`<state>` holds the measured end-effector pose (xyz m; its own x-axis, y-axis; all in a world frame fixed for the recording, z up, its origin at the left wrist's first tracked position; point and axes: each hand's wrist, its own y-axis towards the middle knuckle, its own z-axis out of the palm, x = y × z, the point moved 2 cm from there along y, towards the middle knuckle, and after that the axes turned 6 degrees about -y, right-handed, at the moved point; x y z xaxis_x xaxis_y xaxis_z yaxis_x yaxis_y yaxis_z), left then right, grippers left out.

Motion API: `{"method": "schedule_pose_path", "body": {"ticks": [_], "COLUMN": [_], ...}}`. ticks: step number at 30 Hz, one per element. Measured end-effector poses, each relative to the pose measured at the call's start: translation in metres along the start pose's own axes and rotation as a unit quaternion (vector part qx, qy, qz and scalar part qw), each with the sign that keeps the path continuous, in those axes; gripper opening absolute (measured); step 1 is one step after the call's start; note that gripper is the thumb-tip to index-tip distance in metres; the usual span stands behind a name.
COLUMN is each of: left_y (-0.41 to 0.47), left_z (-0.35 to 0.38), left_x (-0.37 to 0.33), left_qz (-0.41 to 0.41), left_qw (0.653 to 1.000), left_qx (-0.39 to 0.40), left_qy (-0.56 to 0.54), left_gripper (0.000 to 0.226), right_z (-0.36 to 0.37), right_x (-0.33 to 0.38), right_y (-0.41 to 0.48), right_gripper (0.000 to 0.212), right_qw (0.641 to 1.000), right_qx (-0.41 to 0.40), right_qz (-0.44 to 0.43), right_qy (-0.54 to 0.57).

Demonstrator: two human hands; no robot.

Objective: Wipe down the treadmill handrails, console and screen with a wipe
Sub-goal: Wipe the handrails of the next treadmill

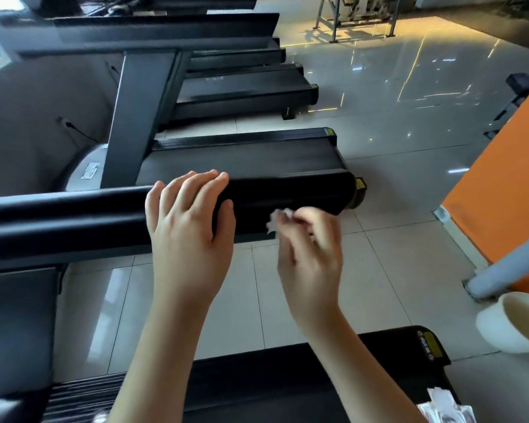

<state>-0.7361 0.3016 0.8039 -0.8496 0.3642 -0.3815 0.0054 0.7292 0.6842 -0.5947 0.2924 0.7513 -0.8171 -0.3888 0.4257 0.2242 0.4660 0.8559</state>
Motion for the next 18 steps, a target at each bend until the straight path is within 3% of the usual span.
{"method": "schedule_pose_path", "body": {"ticks": [2,5,11,15,18], "left_y": [-0.002,-0.001,-0.003,-0.003,-0.003], "left_z": [0.002,0.004,0.010,0.010,0.009], "left_x": [0.003,0.003,0.006,0.004,0.003], "left_qz": [0.009,0.025,0.033,0.029,0.025], "left_qw": [1.000,0.999,0.997,0.997,0.998], "left_qx": [-0.019,-0.047,-0.071,-0.066,-0.061], "left_qy": [-0.004,-0.010,-0.008,-0.002,0.007], "left_gripper": [0.031,0.030,0.030,0.030,0.031], "right_z": [0.008,0.010,0.010,0.016,0.009], "right_x": [0.003,-0.008,-0.021,-0.008,-0.015], "right_y": [-0.015,-0.015,-0.023,-0.026,-0.019], "right_gripper": [0.015,0.016,0.009,0.017,0.015], "right_qw": [0.998,0.998,0.998,0.999,0.998], "right_qx": [0.044,0.031,-0.043,-0.006,-0.042], "right_qz": [-0.039,-0.061,0.034,0.002,0.037], "right_qy": [0.007,0.010,0.037,0.035,0.039]}}
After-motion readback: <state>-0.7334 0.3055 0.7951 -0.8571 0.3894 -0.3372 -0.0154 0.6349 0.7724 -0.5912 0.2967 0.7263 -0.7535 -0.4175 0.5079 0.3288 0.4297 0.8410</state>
